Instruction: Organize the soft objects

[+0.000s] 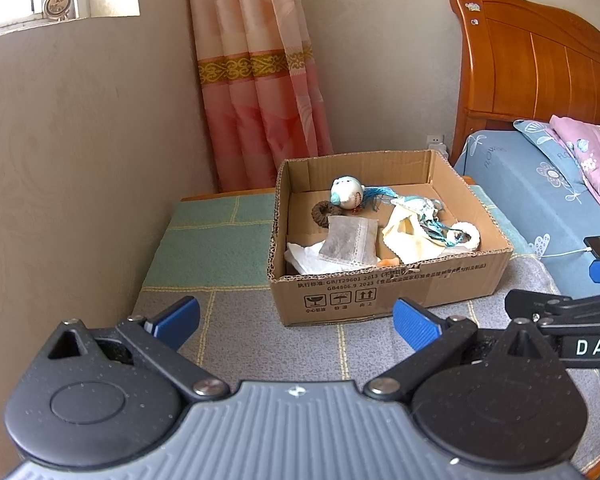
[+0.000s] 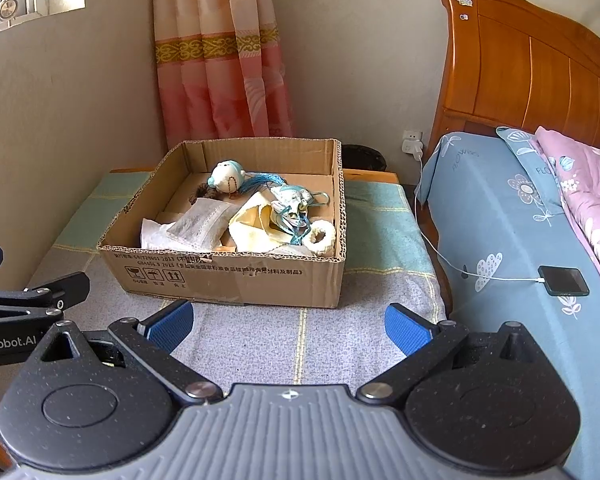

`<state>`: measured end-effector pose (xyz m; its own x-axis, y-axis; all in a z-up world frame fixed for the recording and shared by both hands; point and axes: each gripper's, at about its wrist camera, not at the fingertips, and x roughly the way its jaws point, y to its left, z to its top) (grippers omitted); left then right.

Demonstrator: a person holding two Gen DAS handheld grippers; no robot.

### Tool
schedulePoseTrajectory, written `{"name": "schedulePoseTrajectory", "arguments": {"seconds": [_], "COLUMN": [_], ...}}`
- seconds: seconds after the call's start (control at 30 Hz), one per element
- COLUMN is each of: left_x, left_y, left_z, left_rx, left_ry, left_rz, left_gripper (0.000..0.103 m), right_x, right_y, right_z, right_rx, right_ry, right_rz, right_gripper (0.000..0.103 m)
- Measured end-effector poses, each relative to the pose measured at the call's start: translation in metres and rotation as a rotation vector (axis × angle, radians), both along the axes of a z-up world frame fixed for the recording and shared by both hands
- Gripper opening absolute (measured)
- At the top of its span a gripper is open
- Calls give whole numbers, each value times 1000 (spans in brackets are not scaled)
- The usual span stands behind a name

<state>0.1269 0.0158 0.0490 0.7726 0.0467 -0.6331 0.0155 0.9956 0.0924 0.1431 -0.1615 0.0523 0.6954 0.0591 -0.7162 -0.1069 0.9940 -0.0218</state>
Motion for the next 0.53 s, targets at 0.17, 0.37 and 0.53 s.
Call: {"name": "schedulePoseTrajectory", "arguments": {"seconds": [0.17, 0.37, 0.53], "left_x": [0, -1, -3], "left_y": [0, 0, 1], "left_z": [0, 0, 1], "left_rx": [1, 0, 2], "left_ry": [1, -1, -1], "left_rz": [2, 3, 2], "left_gripper": [102, 102, 102], "right_x": [-1, -1, -3], "right_y": [0, 0, 0], "right_z": [0, 1, 1], "right_rx": [0, 1, 0], "right_ry": [-1, -1, -4], "right_rz": [0, 0, -1], "right_gripper": [103, 103, 103]}}
